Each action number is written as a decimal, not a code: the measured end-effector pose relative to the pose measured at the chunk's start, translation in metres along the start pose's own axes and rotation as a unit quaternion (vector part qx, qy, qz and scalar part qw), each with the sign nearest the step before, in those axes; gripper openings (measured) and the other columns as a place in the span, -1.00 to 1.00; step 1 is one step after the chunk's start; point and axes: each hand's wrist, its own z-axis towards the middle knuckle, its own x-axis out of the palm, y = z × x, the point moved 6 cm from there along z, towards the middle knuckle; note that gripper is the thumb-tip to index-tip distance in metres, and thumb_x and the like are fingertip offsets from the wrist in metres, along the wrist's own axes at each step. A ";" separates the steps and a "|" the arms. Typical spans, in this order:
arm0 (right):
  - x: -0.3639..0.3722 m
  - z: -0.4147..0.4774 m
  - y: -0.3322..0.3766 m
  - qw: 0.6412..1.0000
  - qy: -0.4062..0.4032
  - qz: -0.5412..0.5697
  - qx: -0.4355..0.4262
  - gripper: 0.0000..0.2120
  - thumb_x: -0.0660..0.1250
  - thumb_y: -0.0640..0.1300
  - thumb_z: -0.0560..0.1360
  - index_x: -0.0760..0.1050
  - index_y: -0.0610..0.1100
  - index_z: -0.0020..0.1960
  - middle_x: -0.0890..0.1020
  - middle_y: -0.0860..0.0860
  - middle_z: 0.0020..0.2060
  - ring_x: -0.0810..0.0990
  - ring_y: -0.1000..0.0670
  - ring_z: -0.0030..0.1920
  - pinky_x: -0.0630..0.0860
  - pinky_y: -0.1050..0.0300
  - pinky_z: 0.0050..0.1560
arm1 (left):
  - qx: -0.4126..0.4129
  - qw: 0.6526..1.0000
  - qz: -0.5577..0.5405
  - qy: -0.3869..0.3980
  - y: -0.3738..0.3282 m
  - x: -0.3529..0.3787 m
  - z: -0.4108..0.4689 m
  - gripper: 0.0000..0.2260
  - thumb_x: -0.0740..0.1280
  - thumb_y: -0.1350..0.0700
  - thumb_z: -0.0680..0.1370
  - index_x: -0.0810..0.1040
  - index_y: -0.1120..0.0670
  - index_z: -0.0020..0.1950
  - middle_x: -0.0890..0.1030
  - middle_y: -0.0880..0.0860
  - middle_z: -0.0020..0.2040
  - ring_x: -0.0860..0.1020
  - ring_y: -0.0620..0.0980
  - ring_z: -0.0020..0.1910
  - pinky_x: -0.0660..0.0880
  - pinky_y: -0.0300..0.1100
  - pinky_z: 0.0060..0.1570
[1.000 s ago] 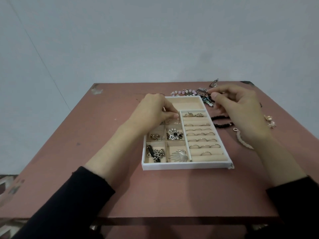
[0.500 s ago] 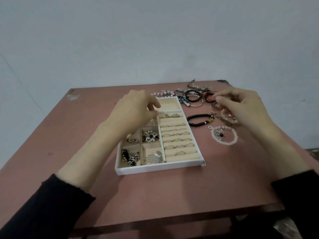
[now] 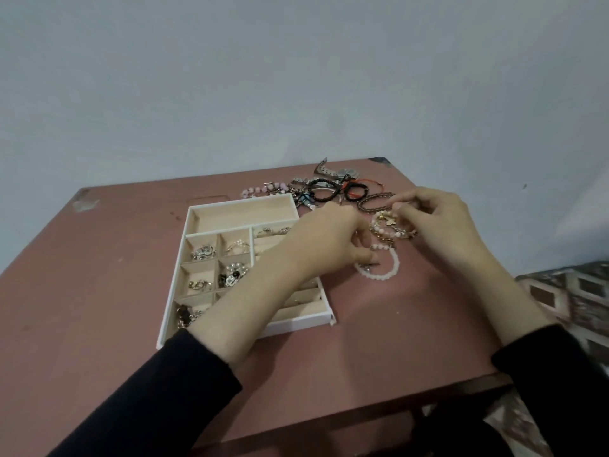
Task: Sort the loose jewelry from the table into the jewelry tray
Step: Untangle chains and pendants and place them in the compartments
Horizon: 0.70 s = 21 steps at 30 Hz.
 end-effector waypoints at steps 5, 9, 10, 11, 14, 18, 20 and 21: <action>0.001 0.000 0.001 1.000 -0.002 0.005 0.001 -0.81 0.34 -0.21 0.46 0.60 0.05 -0.23 0.52 -0.01 -0.39 0.46 0.01 -0.31 0.44 0.09 -0.18 | -0.005 1.000 0.011 0.027 -0.003 0.008 0.006 -0.85 0.45 -0.01 0.40 0.65 0.02 -0.10 0.51 -0.06 -0.31 0.45 -0.06 -0.27 0.38 -0.22 -0.25; 0.001 -0.001 0.003 1.000 -0.004 0.005 -0.002 -0.81 0.33 -0.22 0.46 0.60 0.04 -0.21 0.51 -0.01 -0.40 0.47 0.01 -0.32 0.45 0.08 -0.18 | -0.001 0.999 -0.021 0.028 -0.003 0.008 0.009 -0.89 0.44 0.04 0.42 0.66 0.05 -0.13 0.50 -0.09 -0.33 0.46 -0.06 -0.26 0.46 -0.18 -0.19; 0.001 -0.001 0.003 1.000 -0.005 0.006 -0.003 -0.81 0.33 -0.22 0.46 0.60 0.04 -0.21 0.52 -0.01 -0.40 0.47 0.01 -0.31 0.46 0.07 -0.18 | -0.003 0.999 -0.031 0.023 -0.002 0.007 0.010 -0.89 0.44 0.03 0.42 0.65 0.05 -0.15 0.49 -0.11 -0.36 0.45 -0.08 -0.30 0.44 -0.19 -0.22; 0.000 -0.001 0.003 1.000 -0.005 0.007 -0.002 -0.81 0.33 -0.22 0.46 0.60 0.05 -0.22 0.52 -0.02 -0.39 0.47 0.01 -0.31 0.45 0.08 -0.18 | -0.006 0.999 -0.039 0.015 -0.002 0.006 0.010 -0.88 0.44 0.02 0.42 0.64 0.06 -0.16 0.48 -0.14 -0.39 0.44 -0.12 -0.34 0.40 -0.20 -0.25; 0.000 -0.003 0.005 1.000 -0.004 0.018 -0.005 -0.80 0.33 -0.22 0.46 0.59 0.05 -0.22 0.52 -0.01 -0.40 0.46 0.02 -0.33 0.43 0.10 -0.20 | -0.012 0.997 -0.078 -0.010 -0.001 -0.001 0.010 -0.85 0.42 0.02 0.45 0.64 0.09 -0.13 0.48 -0.14 -0.40 0.40 -0.22 -0.40 0.33 -0.28 -0.33; 0.002 -0.005 0.007 1.000 0.023 0.017 0.004 -0.79 0.33 -0.24 0.44 0.61 0.03 -0.23 0.53 0.04 -0.42 0.47 0.04 -0.34 0.42 0.13 -0.22 | -0.020 0.989 -0.140 -0.052 0.000 -0.018 0.005 -0.85 0.40 0.02 0.46 0.65 0.08 -0.07 0.52 -0.13 -0.37 0.42 -0.26 -0.44 0.31 -0.45 -0.39; 0.007 -0.008 0.010 0.998 0.069 0.002 0.002 -0.76 0.33 -0.27 0.41 0.62 0.04 -0.27 0.60 0.04 -0.38 0.52 0.02 -0.31 0.45 0.10 -0.16 | -0.029 0.983 -0.165 -0.078 0.002 -0.027 0.003 -0.85 0.41 0.01 0.46 0.65 0.07 -0.10 0.61 -0.06 -0.30 0.49 -0.26 -0.37 0.36 -0.45 -0.34; 0.009 -0.010 0.012 0.995 0.095 -0.019 -0.005 -0.75 0.32 -0.28 0.40 0.62 0.05 -0.28 0.64 0.03 -0.33 0.54 -0.01 -0.28 0.47 0.08 -0.12 | -0.037 0.979 -0.178 -0.089 0.004 -0.030 0.001 -0.86 0.41 0.01 0.46 0.64 0.07 -0.11 0.64 -0.04 -0.26 0.52 -0.24 -0.33 0.39 -0.42 -0.31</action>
